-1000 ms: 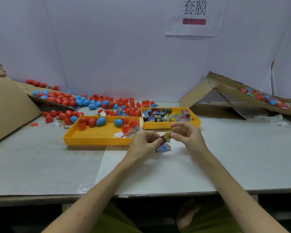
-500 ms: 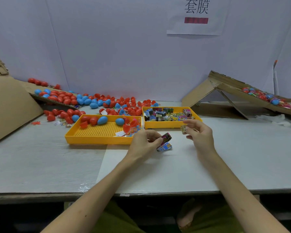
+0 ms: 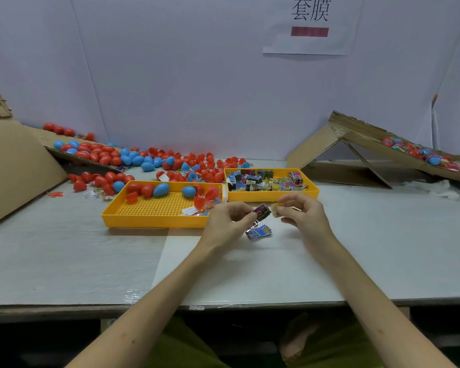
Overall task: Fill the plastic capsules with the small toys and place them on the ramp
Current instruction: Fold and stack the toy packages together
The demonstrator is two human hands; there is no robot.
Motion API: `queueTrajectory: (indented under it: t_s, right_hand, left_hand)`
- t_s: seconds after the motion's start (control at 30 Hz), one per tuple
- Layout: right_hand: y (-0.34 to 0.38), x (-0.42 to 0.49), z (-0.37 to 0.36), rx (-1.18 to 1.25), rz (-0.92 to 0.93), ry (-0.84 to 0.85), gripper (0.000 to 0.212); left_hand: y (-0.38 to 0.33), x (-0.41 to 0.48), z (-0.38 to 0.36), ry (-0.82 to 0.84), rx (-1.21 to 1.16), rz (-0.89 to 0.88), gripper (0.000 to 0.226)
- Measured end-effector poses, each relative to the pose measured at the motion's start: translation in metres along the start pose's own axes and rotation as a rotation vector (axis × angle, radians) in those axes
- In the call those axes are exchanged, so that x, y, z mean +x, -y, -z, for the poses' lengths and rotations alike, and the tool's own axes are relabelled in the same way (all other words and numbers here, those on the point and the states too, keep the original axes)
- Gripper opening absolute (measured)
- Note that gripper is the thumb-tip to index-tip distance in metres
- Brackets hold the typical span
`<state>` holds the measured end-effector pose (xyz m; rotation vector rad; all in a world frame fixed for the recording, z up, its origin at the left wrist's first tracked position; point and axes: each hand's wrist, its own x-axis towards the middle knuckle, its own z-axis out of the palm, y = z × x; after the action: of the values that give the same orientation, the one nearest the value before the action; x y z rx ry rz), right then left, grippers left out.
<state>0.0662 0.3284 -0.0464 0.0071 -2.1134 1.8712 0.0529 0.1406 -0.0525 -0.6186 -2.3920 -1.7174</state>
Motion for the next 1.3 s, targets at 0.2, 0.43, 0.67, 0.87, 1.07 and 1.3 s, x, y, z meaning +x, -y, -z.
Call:
queueTrajectory:
  t_s: [0.2,0.43,0.67,0.87,1.07,1.3]
  right_hand:
    - [-0.011,0.003,0.001,-0.346,-0.008,-0.092,0.020]
    - [-0.019,0.005,0.004,-0.508,-0.052,-0.170,0.019]
    - [-0.018,0.003,-0.005,-0.765,0.290,-0.099,0.020]
    - [-0.023,-0.001,-0.010,-0.974,0.287,0.158,0.010]
    - [-0.019,-0.001,-0.012,-0.959,0.223,0.232,0.009]
    - [-0.018,-0.003,-0.011,-0.933,0.250,0.263,0.020]
  left_hand:
    - [0.000,0.000,0.001,-0.002,-0.006,0.023,0.010]
    - [-0.002,-0.001,0.000,-0.006,-0.025,0.050,0.009]
    - [-0.002,-0.003,0.000,-0.057,-0.024,0.033,0.011]
    - [-0.003,-0.003,0.001,-0.074,-0.032,0.006,0.022]
    - [-0.006,-0.006,0.001,-0.110,0.033,-0.033,0.025]
    - [-0.006,-0.006,0.000,-0.181,0.168,-0.128,0.011]
